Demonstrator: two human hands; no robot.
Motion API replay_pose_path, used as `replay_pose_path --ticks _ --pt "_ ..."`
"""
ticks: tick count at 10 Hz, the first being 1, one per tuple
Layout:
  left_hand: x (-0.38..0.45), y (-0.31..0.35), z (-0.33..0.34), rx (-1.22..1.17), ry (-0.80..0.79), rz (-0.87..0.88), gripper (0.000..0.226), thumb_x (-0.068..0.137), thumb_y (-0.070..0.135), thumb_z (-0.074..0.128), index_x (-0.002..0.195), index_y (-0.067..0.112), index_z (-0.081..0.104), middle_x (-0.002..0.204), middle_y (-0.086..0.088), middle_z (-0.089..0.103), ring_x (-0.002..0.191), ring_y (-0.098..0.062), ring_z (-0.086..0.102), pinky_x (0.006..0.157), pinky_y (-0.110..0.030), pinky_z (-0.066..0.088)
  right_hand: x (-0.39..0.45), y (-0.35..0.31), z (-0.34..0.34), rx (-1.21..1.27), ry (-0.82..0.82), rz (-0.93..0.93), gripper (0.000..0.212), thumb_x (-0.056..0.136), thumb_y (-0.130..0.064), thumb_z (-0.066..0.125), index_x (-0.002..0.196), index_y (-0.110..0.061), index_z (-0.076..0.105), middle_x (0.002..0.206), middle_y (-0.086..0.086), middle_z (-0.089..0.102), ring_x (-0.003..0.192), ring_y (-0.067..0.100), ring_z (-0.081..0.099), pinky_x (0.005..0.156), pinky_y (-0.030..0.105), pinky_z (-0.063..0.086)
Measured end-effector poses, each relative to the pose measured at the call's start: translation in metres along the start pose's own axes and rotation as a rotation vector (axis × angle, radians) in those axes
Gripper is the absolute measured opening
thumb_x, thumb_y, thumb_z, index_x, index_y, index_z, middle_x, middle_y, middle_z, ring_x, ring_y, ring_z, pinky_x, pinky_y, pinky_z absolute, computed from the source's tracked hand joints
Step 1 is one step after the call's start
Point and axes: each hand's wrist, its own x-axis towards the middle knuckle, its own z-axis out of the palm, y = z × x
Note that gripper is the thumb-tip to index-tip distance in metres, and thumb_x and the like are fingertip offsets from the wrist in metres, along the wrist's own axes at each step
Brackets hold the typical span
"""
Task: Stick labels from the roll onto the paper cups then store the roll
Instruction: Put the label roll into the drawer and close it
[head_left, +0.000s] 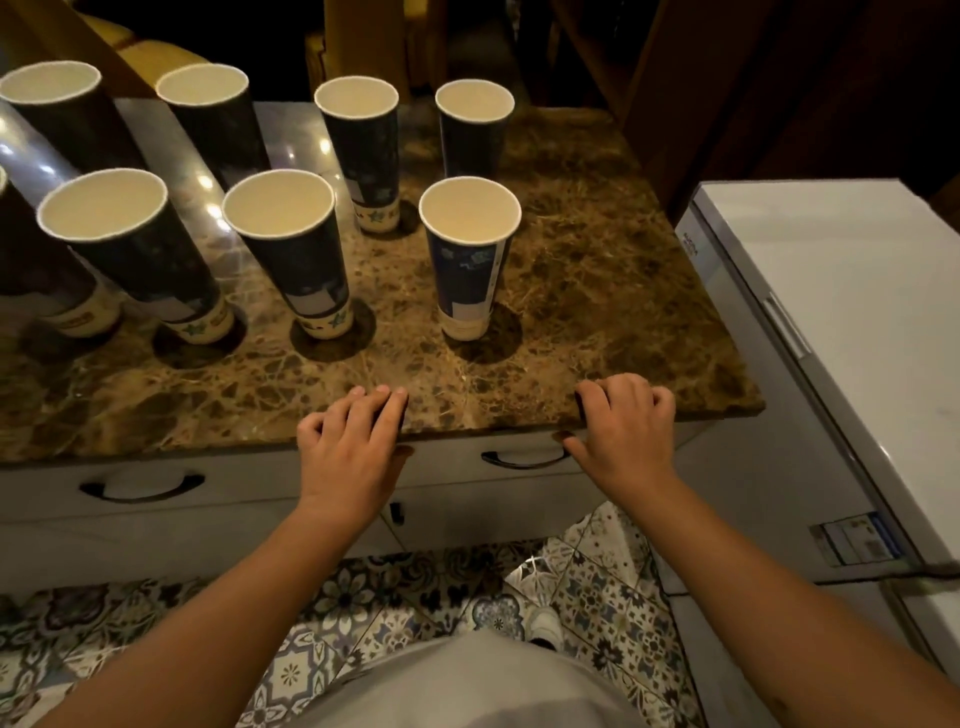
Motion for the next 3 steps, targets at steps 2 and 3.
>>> replay_pose_path --ticks 2,3 --pt "-0.001 0.005 -0.004 0.006 -0.073 -0.01 0.075 0.064 0.037 0.087 0.129 0.014 0.059 0.123 -0.013 0.063 0.113 -0.034 0.053 0.082 -0.046 0.035 -0.002 0.001 0.0 0.0 -0.041 0.005 0.057 0.053 -0.048 0.086 0.094 -0.019 0.061 0.091 0.003 0.057 0.088 0.027 0.056 0.081 0.043 0.032" --pt "0.016 0.013 -0.042 -0.053 -0.184 -0.012 0.074 0.07 0.056 0.077 0.129 0.016 0.056 0.119 -0.008 0.06 0.107 -0.03 0.058 0.083 -0.043 0.047 0.014 0.007 -0.026 0.075 -0.057 -0.018 0.057 0.065 -0.077 0.06 0.088 -0.025 0.06 0.09 -0.006 0.056 0.092 0.02 0.056 0.09 0.047 0.032"
